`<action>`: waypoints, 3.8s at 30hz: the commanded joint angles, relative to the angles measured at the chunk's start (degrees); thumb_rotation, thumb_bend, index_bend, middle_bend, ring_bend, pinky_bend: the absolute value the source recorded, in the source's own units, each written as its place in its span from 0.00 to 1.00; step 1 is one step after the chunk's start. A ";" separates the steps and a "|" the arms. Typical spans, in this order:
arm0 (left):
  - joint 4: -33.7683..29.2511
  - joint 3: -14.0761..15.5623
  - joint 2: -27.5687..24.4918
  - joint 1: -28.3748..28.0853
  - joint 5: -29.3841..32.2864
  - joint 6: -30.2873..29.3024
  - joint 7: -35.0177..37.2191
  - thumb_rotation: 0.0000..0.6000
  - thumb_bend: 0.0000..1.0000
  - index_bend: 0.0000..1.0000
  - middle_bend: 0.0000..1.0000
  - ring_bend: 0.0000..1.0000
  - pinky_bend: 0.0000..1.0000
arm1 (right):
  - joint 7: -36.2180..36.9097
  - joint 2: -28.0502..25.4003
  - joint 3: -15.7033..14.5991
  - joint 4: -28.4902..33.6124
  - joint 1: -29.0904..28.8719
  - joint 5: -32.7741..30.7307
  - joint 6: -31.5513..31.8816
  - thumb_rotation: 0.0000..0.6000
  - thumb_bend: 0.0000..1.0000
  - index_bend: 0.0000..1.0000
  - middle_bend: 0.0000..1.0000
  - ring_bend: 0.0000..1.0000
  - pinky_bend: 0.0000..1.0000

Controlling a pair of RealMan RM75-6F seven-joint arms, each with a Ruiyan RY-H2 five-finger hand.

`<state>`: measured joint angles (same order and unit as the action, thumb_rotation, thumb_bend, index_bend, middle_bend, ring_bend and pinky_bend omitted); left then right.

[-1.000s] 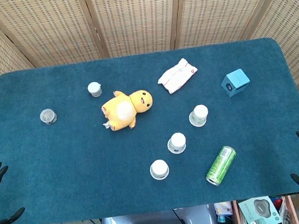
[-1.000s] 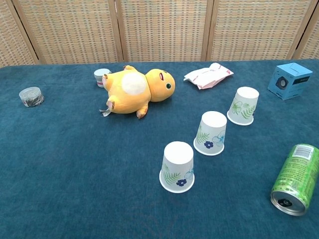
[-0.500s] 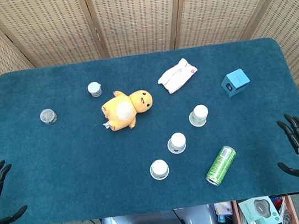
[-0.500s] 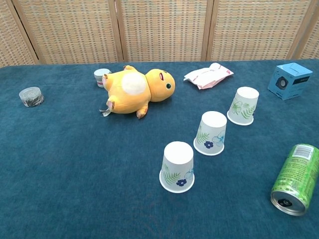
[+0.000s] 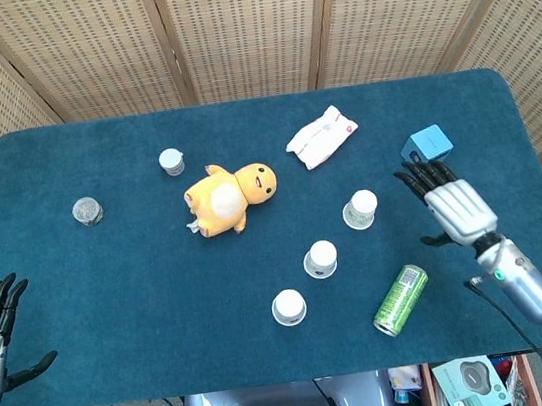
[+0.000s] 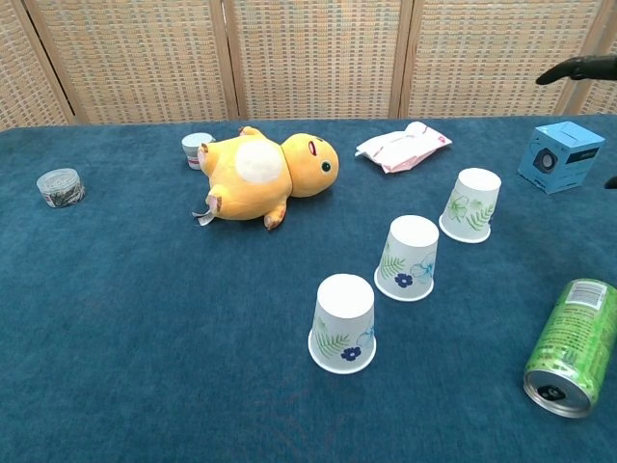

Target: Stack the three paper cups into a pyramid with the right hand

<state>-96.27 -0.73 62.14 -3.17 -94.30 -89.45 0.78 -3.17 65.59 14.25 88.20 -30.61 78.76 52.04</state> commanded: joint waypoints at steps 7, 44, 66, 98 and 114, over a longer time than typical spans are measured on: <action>-0.07 -1.17 1.17 -1.51 3.56 3.17 -2.32 1.00 0.02 0.00 0.00 0.00 0.00 | -1.15 9.71 2.21 -12.42 -9.28 -8.98 -10.40 1.00 0.00 0.10 0.17 0.07 0.15; -0.19 -1.60 0.79 -2.27 7.14 4.86 -1.57 1.00 0.02 0.00 0.00 0.00 0.00 | 10.77 23.38 0.80 -30.79 -14.96 -11.35 -14.44 1.00 0.35 0.52 0.55 0.41 0.48; -0.53 -0.41 -0.60 -1.64 4.28 2.94 1.13 1.00 0.02 0.00 0.00 0.00 0.00 | 8.82 -1.51 -4.50 5.11 -4.69 3.75 4.02 1.00 0.40 0.52 0.55 0.41 0.48; 0.51 0.52 -2.30 0.09 2.01 -0.53 6.13 1.00 0.02 0.00 0.00 0.00 0.00 | -13.56 7.28 -11.89 11.51 -3.84 11.51 2.04 1.00 0.40 0.52 0.54 0.41 0.48; 0.73 0.45 -2.34 -0.04 2.24 -0.17 6.56 1.00 0.02 0.00 0.00 0.00 0.00 | -22.75 13.11 -10.34 10.41 -6.35 2.92 -1.07 1.00 0.40 0.52 0.54 0.41 0.48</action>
<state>-95.54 -0.28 59.80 -3.20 -92.06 -89.62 7.34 -25.26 78.30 3.78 98.76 -36.69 82.21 51.22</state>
